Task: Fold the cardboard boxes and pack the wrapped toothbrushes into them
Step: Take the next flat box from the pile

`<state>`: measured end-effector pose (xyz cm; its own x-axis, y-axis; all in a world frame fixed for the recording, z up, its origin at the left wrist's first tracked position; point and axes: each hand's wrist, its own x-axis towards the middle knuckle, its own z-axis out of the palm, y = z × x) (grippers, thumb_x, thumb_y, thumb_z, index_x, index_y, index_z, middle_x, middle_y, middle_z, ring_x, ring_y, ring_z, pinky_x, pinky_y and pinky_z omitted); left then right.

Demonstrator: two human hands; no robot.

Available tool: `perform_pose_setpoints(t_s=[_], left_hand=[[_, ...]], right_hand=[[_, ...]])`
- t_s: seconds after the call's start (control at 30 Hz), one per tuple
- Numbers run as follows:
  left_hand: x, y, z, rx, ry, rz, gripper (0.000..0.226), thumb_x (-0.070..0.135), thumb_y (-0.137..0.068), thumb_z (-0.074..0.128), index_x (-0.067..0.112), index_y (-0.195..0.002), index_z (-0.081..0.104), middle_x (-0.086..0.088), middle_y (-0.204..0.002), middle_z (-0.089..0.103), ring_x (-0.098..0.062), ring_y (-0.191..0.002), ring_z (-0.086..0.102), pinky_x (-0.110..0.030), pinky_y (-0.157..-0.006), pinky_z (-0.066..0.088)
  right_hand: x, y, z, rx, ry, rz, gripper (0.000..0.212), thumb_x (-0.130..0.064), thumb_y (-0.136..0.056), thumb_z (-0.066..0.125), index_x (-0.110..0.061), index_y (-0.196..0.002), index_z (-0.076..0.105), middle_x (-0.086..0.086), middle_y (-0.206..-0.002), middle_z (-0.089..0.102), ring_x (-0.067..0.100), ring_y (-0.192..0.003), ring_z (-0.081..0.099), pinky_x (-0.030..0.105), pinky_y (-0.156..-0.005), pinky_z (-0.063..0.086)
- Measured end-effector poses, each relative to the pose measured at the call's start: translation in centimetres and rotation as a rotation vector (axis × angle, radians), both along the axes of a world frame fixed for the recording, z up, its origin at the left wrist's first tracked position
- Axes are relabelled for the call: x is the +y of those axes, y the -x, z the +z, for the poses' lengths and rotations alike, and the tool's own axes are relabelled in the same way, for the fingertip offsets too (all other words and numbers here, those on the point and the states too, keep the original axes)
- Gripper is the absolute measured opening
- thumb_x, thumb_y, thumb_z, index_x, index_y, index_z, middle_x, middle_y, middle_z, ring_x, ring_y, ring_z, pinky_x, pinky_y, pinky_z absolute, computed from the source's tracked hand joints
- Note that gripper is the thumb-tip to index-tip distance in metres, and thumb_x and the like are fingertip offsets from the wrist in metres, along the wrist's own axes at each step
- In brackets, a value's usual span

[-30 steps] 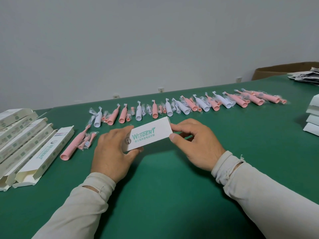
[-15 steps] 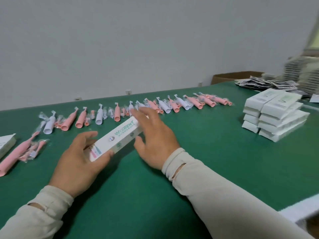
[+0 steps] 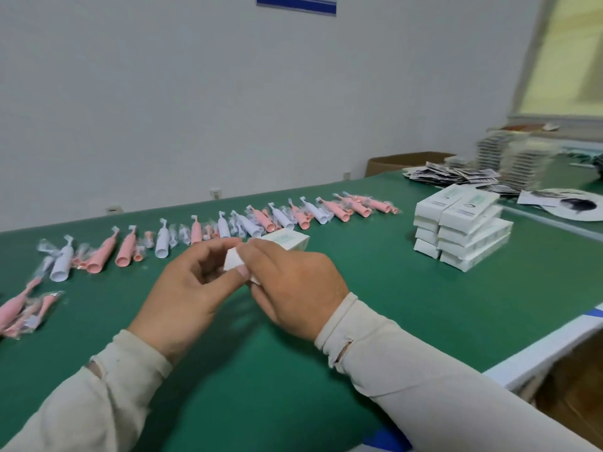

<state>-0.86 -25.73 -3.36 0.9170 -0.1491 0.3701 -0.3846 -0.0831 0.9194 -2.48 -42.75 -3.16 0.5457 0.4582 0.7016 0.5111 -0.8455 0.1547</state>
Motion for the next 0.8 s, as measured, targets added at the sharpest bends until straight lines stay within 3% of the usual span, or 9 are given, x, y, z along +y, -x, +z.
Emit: perform_pose_setpoints(t_s=[0.13, 0.27, 0.43, 0.53, 0.6, 0.7, 0.8], left_hand=[[-2.0, -0.5, 0.1, -0.018, 0.067, -0.074, 0.030, -0.003, -0.087, 0.068, 0.013, -0.112, 0.068, 0.000, -0.109, 0.075, -0.013, -0.105, 0.070, -0.022, -0.094, 0.053], [-1.0, -1.3, -2.7, -0.042, -0.041, 0.103, 0.019, 0.001, -0.088, 0.070, 0.017, -0.098, 0.073, 0.006, -0.099, 0.076, -0.007, -0.095, 0.070, -0.016, -0.087, 0.053], [0.4, -2.1, -5.5, -0.009, -0.148, 0.200, 0.021, 0.000, -0.086, 0.072, 0.021, -0.082, 0.074, 0.009, -0.088, 0.076, 0.002, -0.081, 0.067, -0.003, -0.075, 0.046], [0.0, -2.0, -5.6, -0.009, -0.172, 0.183, 0.026, 0.003, -0.085, 0.074, 0.029, -0.080, 0.075, 0.008, -0.087, 0.076, -0.001, -0.078, 0.067, -0.006, -0.073, 0.048], [-0.2, -1.9, -5.7, -0.010, -0.208, 0.167, 0.032, 0.005, -0.084, 0.075, 0.036, -0.081, 0.074, 0.008, -0.087, 0.075, -0.004, -0.077, 0.067, -0.011, -0.073, 0.050], [-0.1, -2.2, -5.7, -0.004, -0.202, 0.175, 0.032, 0.005, -0.084, 0.075, 0.037, -0.081, 0.074, 0.008, -0.085, 0.075, -0.005, -0.076, 0.067, -0.015, -0.076, 0.051], [-0.1, -2.4, -5.7, 0.015, -0.172, 0.185, 0.031, 0.005, -0.085, 0.074, 0.035, -0.081, 0.074, 0.006, -0.085, 0.075, -0.006, -0.075, 0.067, -0.020, -0.079, 0.052]], right_hand=[[-3.8, -0.3, 1.1, -0.282, -0.053, -0.166, 0.033, -0.012, -0.083, 0.071, -0.007, -0.116, 0.071, 0.008, -0.098, 0.073, 0.030, -0.054, 0.061, 0.033, -0.040, 0.046], [-11.9, -2.9, 4.0, -0.416, -0.035, -0.383, 0.034, -0.005, -0.077, 0.075, -0.009, -0.110, 0.072, 0.007, -0.112, 0.073, 0.033, -0.069, 0.061, 0.034, -0.051, 0.048], [-20.2, -7.1, 4.2, -0.219, -0.044, -0.669, 0.032, 0.006, -0.076, 0.070, -0.006, -0.106, 0.069, 0.014, -0.106, 0.074, 0.036, -0.076, 0.057, 0.036, -0.062, 0.047], [-22.7, -8.6, 3.2, -0.004, -0.042, -0.879, 0.028, -0.005, -0.087, 0.059, -0.018, -0.112, 0.064, 0.004, -0.111, 0.071, 0.033, -0.093, 0.052, 0.036, -0.072, 0.035], [-23.4, -8.9, 2.5, 0.107, -0.025, -0.978, 0.025, -0.018, -0.092, 0.055, -0.025, -0.115, 0.059, -0.001, -0.115, 0.069, 0.029, -0.102, 0.051, 0.038, -0.080, 0.036], [-23.7, -9.0, 1.4, 0.096, -0.047, -1.012, 0.029, -0.039, -0.094, 0.051, -0.025, -0.118, 0.058, -0.002, -0.119, 0.066, 0.030, -0.106, 0.054, 0.040, -0.086, 0.037], [-24.0, -9.1, 1.3, 0.041, -0.077, -1.007, 0.022, -0.031, -0.096, 0.048, -0.023, -0.112, 0.061, -0.001, -0.112, 0.069, 0.031, -0.104, 0.053, 0.041, -0.087, 0.034]])
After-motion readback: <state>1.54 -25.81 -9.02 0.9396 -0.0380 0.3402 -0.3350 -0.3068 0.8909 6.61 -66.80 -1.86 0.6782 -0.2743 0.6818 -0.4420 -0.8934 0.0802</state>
